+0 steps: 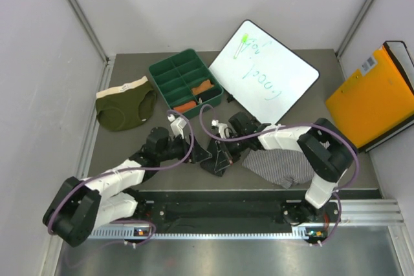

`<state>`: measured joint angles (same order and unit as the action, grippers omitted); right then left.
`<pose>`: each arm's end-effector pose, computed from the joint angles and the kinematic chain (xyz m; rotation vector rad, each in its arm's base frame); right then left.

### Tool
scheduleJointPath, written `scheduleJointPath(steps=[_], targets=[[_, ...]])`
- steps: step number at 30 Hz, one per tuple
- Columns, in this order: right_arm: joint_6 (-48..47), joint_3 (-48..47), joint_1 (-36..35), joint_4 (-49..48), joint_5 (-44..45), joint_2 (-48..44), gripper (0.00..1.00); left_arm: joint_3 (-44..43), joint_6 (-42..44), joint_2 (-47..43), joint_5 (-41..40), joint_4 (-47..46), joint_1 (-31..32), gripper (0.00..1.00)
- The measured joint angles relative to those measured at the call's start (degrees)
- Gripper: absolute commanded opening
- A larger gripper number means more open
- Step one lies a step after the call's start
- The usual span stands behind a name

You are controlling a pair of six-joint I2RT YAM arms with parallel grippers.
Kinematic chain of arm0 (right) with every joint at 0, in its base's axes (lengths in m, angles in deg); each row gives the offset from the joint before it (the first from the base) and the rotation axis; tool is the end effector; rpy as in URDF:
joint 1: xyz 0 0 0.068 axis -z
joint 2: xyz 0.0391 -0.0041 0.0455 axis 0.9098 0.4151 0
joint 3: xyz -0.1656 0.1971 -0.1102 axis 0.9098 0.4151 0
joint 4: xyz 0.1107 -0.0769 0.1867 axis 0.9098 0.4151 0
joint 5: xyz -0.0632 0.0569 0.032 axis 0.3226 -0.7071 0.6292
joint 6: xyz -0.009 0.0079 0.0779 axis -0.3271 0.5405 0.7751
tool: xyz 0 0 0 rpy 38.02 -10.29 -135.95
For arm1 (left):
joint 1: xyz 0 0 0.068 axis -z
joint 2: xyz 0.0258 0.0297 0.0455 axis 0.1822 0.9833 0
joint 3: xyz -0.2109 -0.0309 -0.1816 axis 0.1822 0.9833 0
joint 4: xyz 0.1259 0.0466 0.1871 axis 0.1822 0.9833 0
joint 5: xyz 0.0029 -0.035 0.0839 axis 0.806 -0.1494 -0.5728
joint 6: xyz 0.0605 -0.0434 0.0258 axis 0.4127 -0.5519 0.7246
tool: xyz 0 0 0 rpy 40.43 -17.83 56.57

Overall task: Roll the underwear
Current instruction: Roll the underwear to the center of the board.

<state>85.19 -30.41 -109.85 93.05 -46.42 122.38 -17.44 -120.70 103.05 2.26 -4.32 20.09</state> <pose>0.1910 0.2504 0.1569 -0.9537 2.5477 1.3178 0.1573 -0.1325 0.1918 0.2217 2.1995 -1.2496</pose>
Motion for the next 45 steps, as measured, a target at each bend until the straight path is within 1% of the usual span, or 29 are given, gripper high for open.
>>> scheduleJointPath(steps=[5, 10, 11, 14, 15, 17, 18, 19, 21, 22, 23, 24, 25, 27, 28, 30, 34, 38, 41, 44, 45], targets=[[1.09, -0.11, 3.15, 0.15, -3.69, 2.05, 0.0, 0.52, -0.33, 5.97, 1.22, -7.32, 0.31, 0.73], [1.38, -2.1, 5.33, 1.42, -6.29, 4.72, 0.0, 0.72, -0.37, 10.69, 2.69, -10.86, 0.55, 0.72], [1.38, -2.49, 5.62, 1.49, -6.71, 5.35, 0.0, 0.79, -0.37, 11.32, 2.93, -11.34, 0.61, 0.7], [1.44, -3.61, 6.78, 2.05, -8.79, 7.58, 0.0, 0.83, -0.42, 13.27, 3.45, -13.09, 0.7, 0.58], [1.44, -3.82, 7.13, 2.32, -9.25, 7.98, 0.0, 0.83, -0.42, 13.97, 3.45, -13.62, 0.7, 0.45], [1.44, -3.89, 7.74, 2.56, -9.9, 8.28, 0.0, 0.83, -0.39, 15.3, 3.39, -14.45, 0.74, 0.32], [1.44, -3.89, 8.04, 2.78, -10.01, 8.28, 0.04, 0.83, -0.28, 16.02, 3.15, -14.69, 0.74, 0.24], [1.44, -3.89, 8.33, 2.91, -10.1, 8.31, 0.16, 0.83, -0.15, 16.72, 2.78, -14.86, 0.74, 0.15], [1.62, -3.89, 9.03, 3.06, -10.14, 8.31, 0.32, 0.81, -0.24, 18.1, 2.05, -14.97, 0.81, 0.08], [1.88, -3.89, 9.25, 3.06, -10.01, 8.26, 0.45, 0.63, -0.13, 18.78, 1.88, -14.95, 0.9, 0.03], [1.77, -3.87, 9.49, 3.04, -9.44, 8.07, 0.5, 0.02, 0.04, 19.58, 1.73, -14.73, 0.96, 0.01], [1.97, -3.8, 9.75, 3.15, -8.81, 7.67, 0.54, -0.52, 0.02, 20.13, 1.55, -14.49, 0.98, 0.0], [2.21, -3.69, 9.97, 3.19, -8.37, 7.23, 0.61, -1.33, 0.07, 20.83, 1.33, -14.1, 1.01, 0.0], [2.67, -2.86, 10.21, 3.15, -6.62, 4.63, 0.68, -3.23, 0.07, 22.25, 0.63, -12.48, 1.07, 0.0], [2.91, -2.1, 10.32, 3.04, -5.46, 2.8, 0.73, -3.98, 0.07, 22.77, 0.31, -11.72, 1.07, 0.0], [3.56, -0.37, 10.58, 2.49, -3.19, -1.07, 0.76, -5.68, 0.04, 23.91, -0.48, -9.9, 1.07, 0.0], [5.92, 4.07, 10.93, -0.44, -0.24, -6.49, 0.78, -7.52, -0.39, 25.4, -1.33, -7.91, 1.07, 0.0], [8.33, 8.17, 10.93, -2.69, 1.7, -7.26, 0.78, -8.57, -1.42, 27.1, -1.53, -7.56, 1.07, 0.0], [10.8, 9.81, 11.02, -5.25, 1.46, -7.23, 0.78, -8.94, -2.49, 27.78, -1.55, -7.61, 1.05, 0.0], [12.76, 10.43, 11.06, -8.76, 1.88, -6.82, 0.75, -8.96, -3.26, 28.02, -1.57, -7.8, 1.05, 0.0], [13.38, 10.62, 11.06, -9.94, 1.81, -6.51, 0.72, -8.96, -3.58, 28.04, -1.64, -7.87, 1.03, 0.0]])
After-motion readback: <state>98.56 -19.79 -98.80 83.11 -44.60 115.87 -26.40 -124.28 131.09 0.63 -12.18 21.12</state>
